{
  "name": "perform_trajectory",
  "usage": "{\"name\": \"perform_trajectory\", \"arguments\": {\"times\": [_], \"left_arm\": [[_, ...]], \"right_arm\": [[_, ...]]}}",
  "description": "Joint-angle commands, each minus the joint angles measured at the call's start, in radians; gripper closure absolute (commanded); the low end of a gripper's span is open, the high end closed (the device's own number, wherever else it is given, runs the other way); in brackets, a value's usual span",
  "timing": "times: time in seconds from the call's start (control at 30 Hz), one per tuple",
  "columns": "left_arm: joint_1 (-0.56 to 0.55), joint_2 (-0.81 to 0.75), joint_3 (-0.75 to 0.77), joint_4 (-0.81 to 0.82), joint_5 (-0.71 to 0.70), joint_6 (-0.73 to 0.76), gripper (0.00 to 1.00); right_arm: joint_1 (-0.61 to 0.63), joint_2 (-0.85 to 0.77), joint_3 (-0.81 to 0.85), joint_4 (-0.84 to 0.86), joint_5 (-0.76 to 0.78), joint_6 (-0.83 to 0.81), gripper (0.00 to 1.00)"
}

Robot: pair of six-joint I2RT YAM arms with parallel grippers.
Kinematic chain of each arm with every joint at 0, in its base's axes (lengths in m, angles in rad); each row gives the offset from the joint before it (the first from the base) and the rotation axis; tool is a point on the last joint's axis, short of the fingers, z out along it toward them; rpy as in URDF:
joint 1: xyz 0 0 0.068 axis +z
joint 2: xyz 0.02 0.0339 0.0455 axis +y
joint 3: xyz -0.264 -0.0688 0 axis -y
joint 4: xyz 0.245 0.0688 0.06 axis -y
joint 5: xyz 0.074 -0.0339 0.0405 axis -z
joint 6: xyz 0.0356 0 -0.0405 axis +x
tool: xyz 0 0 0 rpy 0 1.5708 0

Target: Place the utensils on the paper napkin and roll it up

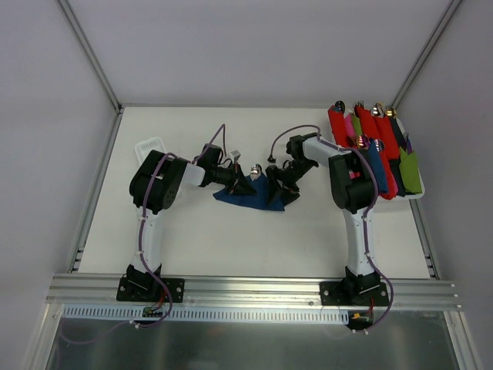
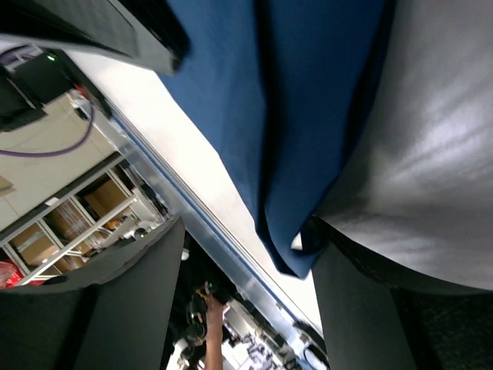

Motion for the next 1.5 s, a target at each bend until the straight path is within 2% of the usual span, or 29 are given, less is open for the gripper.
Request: {"name": "perform_trajectory", "arguments": {"times": [0.0, 0.17, 0.4, 0.57, 0.8, 0.9, 1.07, 1.3, 1.47], "left_arm": [[-0.002, 0.018, -0.022, -0.087, -0.120, 0.062, 1.00], [0.000, 0.015, -0.025, -0.087, -0.120, 0.066, 1.00], [0.001, 0.015, -0.028, -0.087, -0.122, 0.066, 1.00], [0.001, 0.016, -0.025, -0.086, -0.119, 0.069, 1.00], [0.003, 0.018, -0.025, -0.089, -0.114, 0.073, 1.00], [0.004, 0.018, -0.025, -0.092, -0.116, 0.074, 1.00], [0.007, 0.016, -0.025, -0.095, -0.116, 0.077, 1.00], [0.007, 0.013, -0.026, -0.100, -0.114, 0.082, 1.00], [0.009, 0.015, -0.029, -0.098, -0.116, 0.083, 1.00]], "right_arm": [[-0.013, -0.062, -0.003, 0.118, -0.090, 0.037, 0.32], [-0.031, -0.076, 0.008, 0.147, -0.186, 0.057, 0.38], [-0.047, -0.094, -0.003, 0.147, -0.226, 0.059, 0.45], [-0.045, -0.085, -0.026, 0.095, -0.193, 0.005, 0.51], [-0.045, -0.073, -0.060, -0.020, -0.139, -0.116, 0.52], [-0.047, -0.093, -0.064, -0.017, -0.145, -0.121, 0.61], [-0.033, -0.061, 0.066, -0.014, -0.165, -0.049, 0.81], [0.025, -0.002, 0.215, -0.009, -0.203, 0.043, 0.86], [0.087, 0.028, 0.238, 0.018, -0.197, 0.074, 0.87]]}}
